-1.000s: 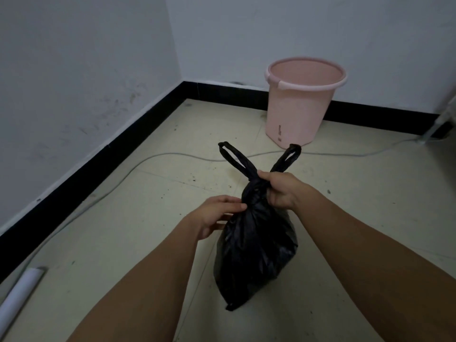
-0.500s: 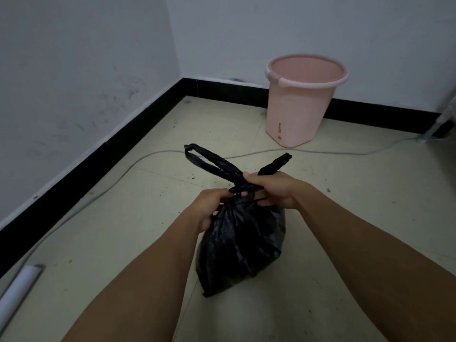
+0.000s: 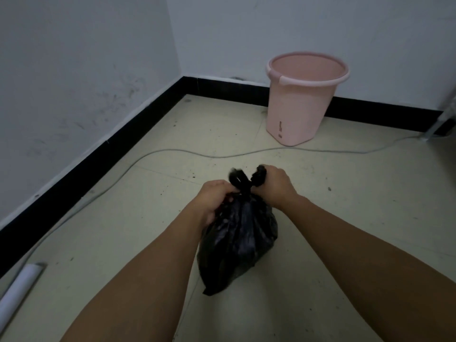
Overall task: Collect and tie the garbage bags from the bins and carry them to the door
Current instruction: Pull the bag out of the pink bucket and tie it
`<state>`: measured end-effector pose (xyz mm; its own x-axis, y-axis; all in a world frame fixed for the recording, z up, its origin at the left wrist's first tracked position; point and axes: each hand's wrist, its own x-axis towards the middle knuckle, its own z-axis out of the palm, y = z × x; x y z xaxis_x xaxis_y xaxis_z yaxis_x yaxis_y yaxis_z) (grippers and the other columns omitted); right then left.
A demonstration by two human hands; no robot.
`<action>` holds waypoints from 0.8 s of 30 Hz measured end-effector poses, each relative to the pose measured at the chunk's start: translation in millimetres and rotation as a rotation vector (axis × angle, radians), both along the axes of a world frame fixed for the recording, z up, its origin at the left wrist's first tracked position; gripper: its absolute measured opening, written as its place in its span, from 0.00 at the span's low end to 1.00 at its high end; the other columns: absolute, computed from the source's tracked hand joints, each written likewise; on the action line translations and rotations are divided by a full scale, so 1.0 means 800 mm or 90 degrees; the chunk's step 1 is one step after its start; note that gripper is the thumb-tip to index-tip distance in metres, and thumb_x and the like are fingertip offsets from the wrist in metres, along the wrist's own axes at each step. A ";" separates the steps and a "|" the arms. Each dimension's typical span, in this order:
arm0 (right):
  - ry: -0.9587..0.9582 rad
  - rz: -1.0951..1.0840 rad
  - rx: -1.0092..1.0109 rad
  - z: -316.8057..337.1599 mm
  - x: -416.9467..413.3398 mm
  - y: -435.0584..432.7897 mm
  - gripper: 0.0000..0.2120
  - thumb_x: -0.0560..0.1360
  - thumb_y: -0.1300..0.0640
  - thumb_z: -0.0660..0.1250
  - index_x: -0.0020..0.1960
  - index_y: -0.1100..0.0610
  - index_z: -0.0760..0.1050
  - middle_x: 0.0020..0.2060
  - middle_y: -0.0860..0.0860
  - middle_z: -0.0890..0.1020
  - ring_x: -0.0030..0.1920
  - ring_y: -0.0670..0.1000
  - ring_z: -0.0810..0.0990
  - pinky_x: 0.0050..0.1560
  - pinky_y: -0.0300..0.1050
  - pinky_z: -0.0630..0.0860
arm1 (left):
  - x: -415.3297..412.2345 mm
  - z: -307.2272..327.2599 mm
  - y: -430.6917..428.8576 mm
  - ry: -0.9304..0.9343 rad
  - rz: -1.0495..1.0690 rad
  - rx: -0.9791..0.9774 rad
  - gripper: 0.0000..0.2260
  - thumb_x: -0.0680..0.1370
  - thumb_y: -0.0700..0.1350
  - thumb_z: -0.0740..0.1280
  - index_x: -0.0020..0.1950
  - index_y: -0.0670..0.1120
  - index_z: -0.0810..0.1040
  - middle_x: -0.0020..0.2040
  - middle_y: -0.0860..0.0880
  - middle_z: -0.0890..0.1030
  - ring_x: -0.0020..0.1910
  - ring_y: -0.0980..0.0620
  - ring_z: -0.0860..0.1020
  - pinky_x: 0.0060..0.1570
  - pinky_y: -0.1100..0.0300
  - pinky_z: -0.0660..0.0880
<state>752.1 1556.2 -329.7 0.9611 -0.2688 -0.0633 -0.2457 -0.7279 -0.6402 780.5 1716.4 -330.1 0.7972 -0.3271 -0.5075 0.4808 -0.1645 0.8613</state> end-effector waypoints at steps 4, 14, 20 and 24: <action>-0.088 0.005 -0.184 -0.017 -0.011 0.000 0.04 0.76 0.59 0.59 0.46 0.59 0.70 0.34 0.53 0.74 0.36 0.57 0.74 0.33 0.48 0.67 | 0.002 0.004 -0.003 0.012 -0.057 0.010 0.05 0.74 0.40 0.67 0.38 0.45 0.76 0.32 0.49 0.74 0.32 0.53 0.72 0.34 0.61 0.71; -0.006 -0.127 0.481 -0.014 -0.013 0.007 0.15 0.69 0.68 0.71 0.33 0.58 0.66 0.26 0.53 0.70 0.24 0.48 0.69 0.23 0.37 0.66 | 0.000 -0.005 0.008 0.097 -0.060 -0.016 0.08 0.78 0.49 0.66 0.41 0.48 0.77 0.29 0.53 0.76 0.32 0.55 0.74 0.34 0.63 0.73; 0.024 -0.088 0.459 -0.016 -0.013 0.006 0.15 0.69 0.64 0.73 0.33 0.59 0.67 0.30 0.53 0.73 0.33 0.50 0.72 0.34 0.42 0.70 | 0.000 -0.012 0.010 0.075 -0.092 -0.019 0.04 0.77 0.44 0.67 0.46 0.49 0.81 0.36 0.53 0.77 0.33 0.56 0.73 0.36 0.64 0.71; 0.022 -0.091 0.461 -0.015 -0.013 0.007 0.13 0.68 0.62 0.75 0.37 0.61 0.71 0.33 0.55 0.76 0.36 0.51 0.75 0.36 0.42 0.72 | 0.004 -0.012 0.011 0.058 -0.086 -0.009 0.05 0.75 0.41 0.68 0.49 0.48 0.81 0.38 0.51 0.78 0.34 0.56 0.74 0.33 0.64 0.72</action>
